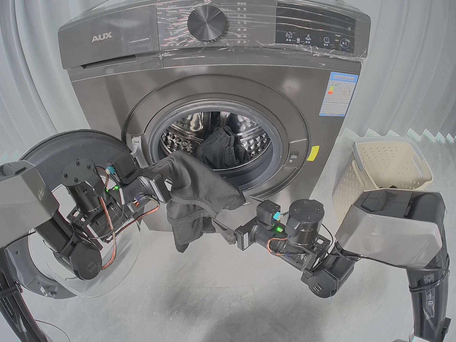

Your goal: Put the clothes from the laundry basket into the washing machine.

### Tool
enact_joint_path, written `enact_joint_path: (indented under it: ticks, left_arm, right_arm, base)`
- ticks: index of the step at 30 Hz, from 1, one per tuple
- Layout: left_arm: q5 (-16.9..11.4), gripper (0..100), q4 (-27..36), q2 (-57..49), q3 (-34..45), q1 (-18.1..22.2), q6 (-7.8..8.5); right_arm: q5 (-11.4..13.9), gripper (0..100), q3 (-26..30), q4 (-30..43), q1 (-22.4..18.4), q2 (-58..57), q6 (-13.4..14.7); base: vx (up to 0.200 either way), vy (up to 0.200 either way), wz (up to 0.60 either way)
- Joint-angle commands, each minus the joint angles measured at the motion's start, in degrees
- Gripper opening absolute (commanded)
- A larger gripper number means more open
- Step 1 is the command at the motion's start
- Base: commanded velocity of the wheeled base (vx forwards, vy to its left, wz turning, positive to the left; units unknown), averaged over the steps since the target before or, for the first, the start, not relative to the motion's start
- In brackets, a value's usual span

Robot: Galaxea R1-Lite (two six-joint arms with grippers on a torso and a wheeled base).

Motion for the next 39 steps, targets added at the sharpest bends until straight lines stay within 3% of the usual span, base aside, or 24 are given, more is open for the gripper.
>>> enact_joint_path:
  ticks: [1,5,8,11,13,19,23,30,31,34,35,36,37,38,39]
  left_arm:
    - [0.03,0,-0.01,0.44,0.02,0.14,-0.01]
    - [0.03,0,-0.01,0.62,0.02,0.14,0.07]
    - [0.20,0,-0.01,1.32,0.02,0.14,0.07]
    - [0.20,0,-0.01,1.76,0.02,0.14,0.16]
    - [0.20,0,-0.01,1.85,0.02,0.14,0.16]
    - [0.20,0,-0.01,1.85,-0.07,0.14,0.16]
    - [0.20,0,-0.01,1.58,-0.07,0.14,0.16]
    - [0.20,0,-0.01,1.41,-0.07,0.14,0.16]
    - [0.20,0,-0.01,1.58,-0.07,0.23,0.16]
    - [0.20,0,-0.01,1.76,-0.16,0.67,0.07]
    - [0.29,0,-0.01,1.85,-0.42,0.67,0.16]
    - [0.29,0,-0.01,1.85,-0.42,0.76,0.16]
    - [0.29,0,-0.01,1.76,-0.51,0.76,0.07]
    - [0.29,0,-0.01,1.76,-0.51,0.76,0.07]
    - [0.29,0,-0.01,1.67,-0.51,0.93,0.07]
  right_arm:
    - [0.17,100,3.57,-0.66,0.71,-1.00,1.93]
    - [0.35,100,6.12,-2.06,0.71,-1.17,3.16]
    - [-0.79,100,6.29,-2.68,1.06,-1.17,8.53]
    - [-4.22,100,6.20,-3.47,3.34,-1.08,15.03]
    - [-5.01,100,6.20,-3.64,4.13,-1.00,16.96]
    - [-5.45,100,4.89,-3.38,3.52,-0.73,16.61]
    - [-5.01,100,4.89,-4.17,2.73,0.41,11.25]
    - [-5.19,100,3.74,-4.70,3.17,1.20,11.43]
    - [-5.28,100,4.36,-4.52,3.69,0.58,12.48]
    - [-5.45,100,5.94,-3.82,5.36,-2.05,19.51]
    - [-5.54,100,6.73,-3.03,7.21,-4.69,23.64]
    - [-5.54,100,6.82,-2.85,7.47,-4.95,24.08]
    - [-6.77,100,7.79,-0.13,9.23,-7.50,30.06]
    - [-7.03,100,7.79,0.40,9.41,-7.76,30.94]
    - [-8.44,100,7.43,2.68,10.11,-8.64,34.72]
  base:
    - [0.000,0.000,0.00]
    - [0.000,0.000,0.00]
    - [0.000,0.000,0.00]
    - [0.000,0.000,0.00]
    - [0.000,0.000,0.00]
    - [0.000,0.000,0.00]
    - [0.000,0.000,0.00]
    - [0.000,0.000,0.00]
    - [0.000,0.000,0.00]
    - [0.000,0.000,0.00]
    - [0.000,0.000,0.00]
    - [0.000,0.000,0.00]
    - [0.000,0.000,0.00]
    - [0.000,0.000,0.00]
    - [0.000,0.000,0.00]
